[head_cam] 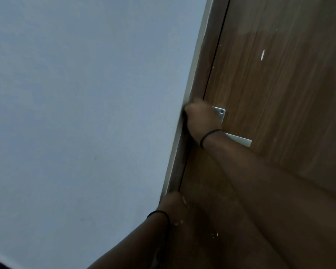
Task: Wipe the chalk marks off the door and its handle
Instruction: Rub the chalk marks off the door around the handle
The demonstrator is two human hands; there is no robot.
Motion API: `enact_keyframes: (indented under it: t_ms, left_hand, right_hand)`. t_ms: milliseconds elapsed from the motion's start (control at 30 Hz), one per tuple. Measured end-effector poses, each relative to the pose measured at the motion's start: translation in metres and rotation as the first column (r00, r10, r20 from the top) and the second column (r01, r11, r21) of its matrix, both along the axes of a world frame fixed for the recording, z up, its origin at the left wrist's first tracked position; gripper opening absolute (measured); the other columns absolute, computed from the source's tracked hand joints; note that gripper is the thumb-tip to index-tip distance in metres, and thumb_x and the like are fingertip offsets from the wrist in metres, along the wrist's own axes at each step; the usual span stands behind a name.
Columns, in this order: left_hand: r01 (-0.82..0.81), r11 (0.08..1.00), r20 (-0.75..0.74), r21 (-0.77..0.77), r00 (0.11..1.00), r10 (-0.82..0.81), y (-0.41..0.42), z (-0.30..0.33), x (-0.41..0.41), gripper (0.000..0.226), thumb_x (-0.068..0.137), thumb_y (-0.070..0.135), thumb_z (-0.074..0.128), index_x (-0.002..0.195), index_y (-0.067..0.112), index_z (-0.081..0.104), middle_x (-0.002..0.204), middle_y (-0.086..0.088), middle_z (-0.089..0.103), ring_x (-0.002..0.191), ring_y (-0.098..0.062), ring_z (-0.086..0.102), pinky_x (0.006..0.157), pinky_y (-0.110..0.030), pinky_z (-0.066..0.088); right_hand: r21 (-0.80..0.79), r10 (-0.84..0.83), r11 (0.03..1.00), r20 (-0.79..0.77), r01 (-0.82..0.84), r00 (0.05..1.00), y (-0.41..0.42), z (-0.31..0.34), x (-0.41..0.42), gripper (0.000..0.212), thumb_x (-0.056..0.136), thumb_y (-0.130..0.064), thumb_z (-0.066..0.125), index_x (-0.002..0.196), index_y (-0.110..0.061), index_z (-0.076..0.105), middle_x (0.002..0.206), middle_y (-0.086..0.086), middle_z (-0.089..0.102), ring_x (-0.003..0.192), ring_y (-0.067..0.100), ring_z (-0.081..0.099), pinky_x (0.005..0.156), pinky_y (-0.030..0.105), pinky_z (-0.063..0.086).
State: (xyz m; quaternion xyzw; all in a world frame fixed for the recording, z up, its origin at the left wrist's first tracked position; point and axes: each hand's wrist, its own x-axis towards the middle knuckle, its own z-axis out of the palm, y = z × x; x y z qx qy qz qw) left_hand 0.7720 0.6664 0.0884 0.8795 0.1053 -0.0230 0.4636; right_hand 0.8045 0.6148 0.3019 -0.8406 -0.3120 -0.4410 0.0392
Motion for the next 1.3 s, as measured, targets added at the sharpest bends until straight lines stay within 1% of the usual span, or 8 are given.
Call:
enact_keyframes:
  t_ms: [267, 400, 533, 633, 767, 900, 1100, 1300]
  left_hand:
    - [-0.007, 0.968, 0.005, -0.25, 1.0, 0.009, 0.015, -0.024, 0.004, 0.027, 0.094, 0.015, 0.045, 0.081, 0.005, 0.066, 0.076, -0.018, 0.066, 0.067, -0.033, 0.064, 0.059, -0.034, 0.049]
    - [-0.035, 0.974, 0.002, -0.222, 0.999, 0.036, 0.014, -0.043, -0.005, 0.027, 0.096, 0.015, 0.046, 0.096, -0.001, 0.068, 0.087, -0.022, 0.072, 0.066, -0.031, 0.065, 0.065, -0.036, 0.054]
    - [-0.114, 0.982, 0.117, -0.148, 0.984, 0.132, 0.012, -0.045, -0.008, 0.027, 0.094, 0.012, 0.045, 0.103, 0.002, 0.068, 0.103, -0.019, 0.071, 0.092, -0.035, 0.07, 0.085, -0.041, 0.058]
    - [-0.154, 0.988, 0.263, -0.03, 0.952, 0.156, 0.005, -0.043, -0.003, 0.022, 0.093, 0.013, 0.049, 0.102, 0.013, 0.069, 0.109, -0.006, 0.07, 0.102, -0.026, 0.066, 0.085, -0.03, 0.05]
    - [-0.162, 0.983, 0.314, -0.088, 0.932, 0.182, -0.005, -0.045, 0.007, 0.013, 0.092, 0.023, 0.052, 0.095, 0.021, 0.065, 0.103, -0.002, 0.071, 0.093, -0.022, 0.066, 0.081, -0.029, 0.05]
    - [-0.162, 0.976, 0.306, -0.147, 0.93, 0.201, -0.005, -0.048, 0.009, 0.012, 0.091, 0.022, 0.052, 0.092, 0.026, 0.063, 0.103, 0.0, 0.07, 0.094, -0.021, 0.065, 0.08, -0.027, 0.05]
    - [-0.154, 0.967, 0.323, -0.2, 0.922, 0.214, 0.0, -0.041, 0.009, 0.03, 0.088, 0.01, 0.052, 0.112, 0.019, 0.067, 0.112, -0.002, 0.07, 0.104, -0.021, 0.064, 0.085, -0.024, 0.046]
    - [-0.168, 0.975, 0.305, -0.145, 0.93, 0.206, -0.008, -0.051, 0.007, 0.02, 0.091, 0.022, 0.048, 0.1, 0.018, 0.066, 0.102, -0.003, 0.069, 0.093, -0.022, 0.065, 0.083, -0.032, 0.053]
  right_hand:
    - [0.147, -0.025, 0.989, 0.079, 0.014, 0.997, 0.005, 0.073, 0.02, 0.031, 0.083, 0.02, 0.037, 0.087, 0.002, 0.063, 0.11, 0.023, 0.056, 0.092, 0.036, 0.059, 0.074, 0.037, 0.047]
    - [0.078, -0.083, 0.994, 0.025, 0.08, 0.996, 0.009, 0.014, 0.006, 0.026, 0.085, 0.013, 0.039, 0.09, 0.002, 0.062, 0.105, 0.021, 0.053, 0.084, 0.04, 0.061, 0.069, 0.042, 0.048]
    - [-0.064, -0.075, 0.995, -0.044, 0.072, 0.996, 0.006, -0.057, -0.001, 0.022, 0.09, 0.005, 0.046, 0.096, -0.002, 0.065, 0.101, 0.016, 0.055, 0.083, 0.037, 0.064, 0.068, 0.041, 0.051]
    - [-0.167, -0.043, 0.986, -0.146, 0.018, 0.988, -0.002, -0.108, 0.001, 0.02, 0.087, 0.007, 0.048, 0.094, -0.002, 0.064, 0.101, 0.016, 0.054, 0.085, 0.036, 0.062, 0.067, 0.039, 0.049]
    - [-0.285, -0.032, 0.957, -0.292, -0.055, 0.956, -0.016, -0.155, 0.01, 0.021, 0.083, 0.004, 0.056, 0.1, -0.005, 0.064, 0.106, 0.012, 0.051, 0.093, 0.031, 0.058, 0.075, 0.036, 0.049]
    - [-0.331, -0.014, 0.94, -0.274, -0.081, 0.962, -0.023, -0.151, 0.013, 0.017, 0.086, 0.0, 0.057, 0.099, -0.007, 0.065, 0.104, 0.012, 0.053, 0.092, 0.03, 0.057, 0.071, 0.035, 0.048]
    - [-0.105, 0.065, 0.992, -0.092, -0.075, 0.994, -0.022, -0.116, 0.019, 0.015, 0.072, 0.013, 0.064, 0.073, -0.001, 0.063, 0.082, 0.017, 0.057, 0.07, 0.033, 0.057, 0.056, 0.037, 0.046]
    - [-0.369, 0.019, 0.92, -0.302, -0.135, 0.953, -0.028, -0.179, 0.022, 0.011, 0.085, -0.005, 0.059, 0.091, -0.007, 0.068, 0.1, 0.01, 0.055, 0.093, 0.027, 0.055, 0.072, 0.034, 0.044]
